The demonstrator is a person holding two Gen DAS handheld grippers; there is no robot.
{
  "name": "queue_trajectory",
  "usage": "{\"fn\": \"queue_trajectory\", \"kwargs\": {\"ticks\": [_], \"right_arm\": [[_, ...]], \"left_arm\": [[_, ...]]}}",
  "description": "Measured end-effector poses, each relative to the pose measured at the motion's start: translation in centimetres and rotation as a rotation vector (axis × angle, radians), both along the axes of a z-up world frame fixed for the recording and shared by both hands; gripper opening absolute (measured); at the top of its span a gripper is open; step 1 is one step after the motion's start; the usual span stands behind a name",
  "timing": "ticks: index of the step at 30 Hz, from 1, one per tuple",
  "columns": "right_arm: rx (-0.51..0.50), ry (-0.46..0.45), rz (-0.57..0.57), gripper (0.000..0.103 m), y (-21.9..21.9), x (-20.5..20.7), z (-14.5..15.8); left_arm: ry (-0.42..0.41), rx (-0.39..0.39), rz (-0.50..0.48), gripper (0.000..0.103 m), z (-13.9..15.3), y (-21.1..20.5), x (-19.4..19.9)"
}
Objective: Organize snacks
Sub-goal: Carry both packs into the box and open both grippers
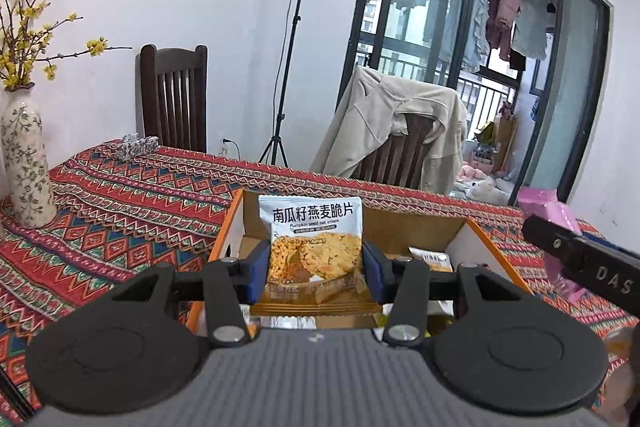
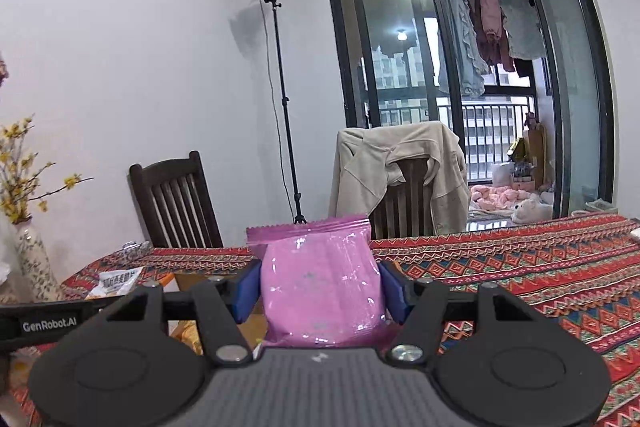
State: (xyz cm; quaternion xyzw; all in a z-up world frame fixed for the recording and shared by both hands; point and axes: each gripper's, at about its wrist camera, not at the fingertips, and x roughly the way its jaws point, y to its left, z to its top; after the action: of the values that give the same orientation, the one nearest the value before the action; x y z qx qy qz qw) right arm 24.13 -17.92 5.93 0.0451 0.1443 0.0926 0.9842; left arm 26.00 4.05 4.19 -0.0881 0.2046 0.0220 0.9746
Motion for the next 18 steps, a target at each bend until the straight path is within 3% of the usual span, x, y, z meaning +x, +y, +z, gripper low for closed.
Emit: {"fn": "queue_trajectory", "kwargs": {"ticks": [7, 16, 18], "right_arm": [[0.024, 0.038, -0.018, 0.061, -0.1, 2.9, -2.2], [0.034, 0.148, 0.037, 0.062, -1.0, 3.8, -4.2], [0.025, 0.149, 0.04, 0.063, -0.8, 3.6, -4.3]], "left_arm": [[-0.027, 0.014, 0.027, 0.049, -1.8, 0.4, 1.8], [0.011, 0.06, 0.02, 0.049, -3.5, 0.3, 2.7], [0.006, 0.058, 0.022, 0.055, -3.6, 0.3, 2.6]]}}
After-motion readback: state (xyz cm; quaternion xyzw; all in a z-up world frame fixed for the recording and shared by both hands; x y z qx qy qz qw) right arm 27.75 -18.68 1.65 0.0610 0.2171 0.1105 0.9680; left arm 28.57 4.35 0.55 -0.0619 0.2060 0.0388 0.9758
